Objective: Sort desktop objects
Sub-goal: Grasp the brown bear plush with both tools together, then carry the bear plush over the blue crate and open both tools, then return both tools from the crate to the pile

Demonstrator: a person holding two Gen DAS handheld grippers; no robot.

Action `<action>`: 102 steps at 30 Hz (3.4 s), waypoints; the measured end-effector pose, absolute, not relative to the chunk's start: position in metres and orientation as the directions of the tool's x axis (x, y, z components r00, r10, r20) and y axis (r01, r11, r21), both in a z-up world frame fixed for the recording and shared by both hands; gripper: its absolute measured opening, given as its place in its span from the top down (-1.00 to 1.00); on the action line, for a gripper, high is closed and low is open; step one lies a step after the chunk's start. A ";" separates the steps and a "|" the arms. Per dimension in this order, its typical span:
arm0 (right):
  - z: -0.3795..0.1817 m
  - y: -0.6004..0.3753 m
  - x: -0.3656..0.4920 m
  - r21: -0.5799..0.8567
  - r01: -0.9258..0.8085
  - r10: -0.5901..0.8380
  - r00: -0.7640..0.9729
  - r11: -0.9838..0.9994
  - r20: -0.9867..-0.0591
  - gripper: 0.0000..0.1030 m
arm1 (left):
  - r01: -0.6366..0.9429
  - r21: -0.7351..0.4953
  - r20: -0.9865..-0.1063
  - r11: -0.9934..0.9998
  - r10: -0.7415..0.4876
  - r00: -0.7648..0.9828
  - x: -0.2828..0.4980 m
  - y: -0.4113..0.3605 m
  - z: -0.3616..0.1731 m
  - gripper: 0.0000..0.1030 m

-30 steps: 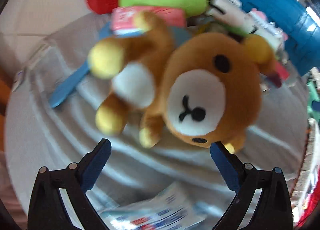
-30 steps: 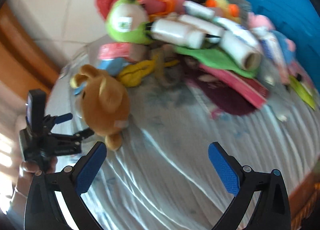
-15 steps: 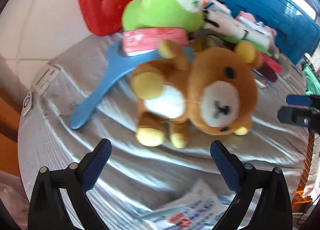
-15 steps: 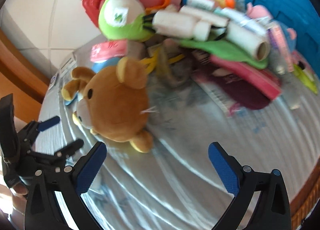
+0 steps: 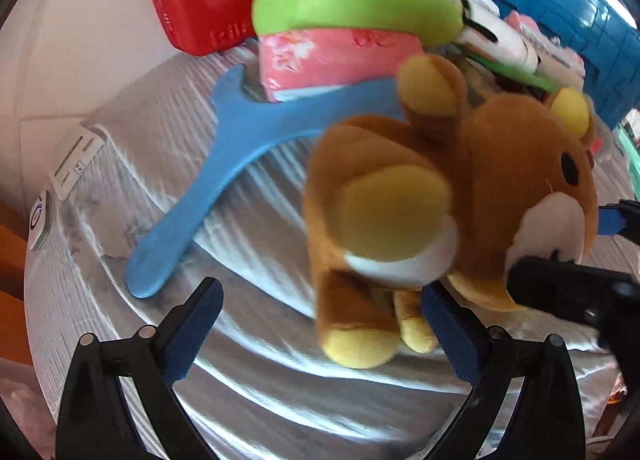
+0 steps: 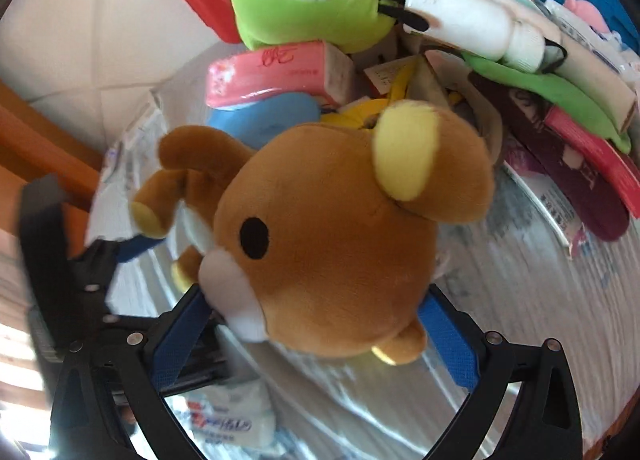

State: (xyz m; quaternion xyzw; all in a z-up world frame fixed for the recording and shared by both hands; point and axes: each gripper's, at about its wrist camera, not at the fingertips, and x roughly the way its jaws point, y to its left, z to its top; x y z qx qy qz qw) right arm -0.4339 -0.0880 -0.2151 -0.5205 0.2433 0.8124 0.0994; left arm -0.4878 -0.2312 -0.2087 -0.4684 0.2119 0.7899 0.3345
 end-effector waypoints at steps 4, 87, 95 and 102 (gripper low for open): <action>-0.231 -0.076 -0.442 0.310 -0.438 -0.102 -0.436 -0.844 -0.894 -1.00 | -0.745 -0.011 -0.886 -0.667 0.352 -0.302 -0.494 -0.223 -0.212 -0.46; 0.088 0.556 -0.152 0.147 -0.552 0.395 -0.734 -0.820 -0.552 -1.00 | -0.771 0.054 -0.570 -0.634 0.614 -0.545 -0.252 0.378 0.090 -0.55; 0.094 0.459 -0.150 0.175 -0.371 0.258 -0.850 -0.912 -0.459 -1.00 | -0.632 0.033 -0.591 -0.775 0.494 -0.637 -0.272 0.259 0.055 -0.56; 0.062 0.382 -0.179 0.142 -0.253 0.162 -0.871 -0.957 -0.464 -1.00 | -0.452 0.082 -0.666 -0.888 0.289 -0.688 -0.297 0.142 -0.007 -0.56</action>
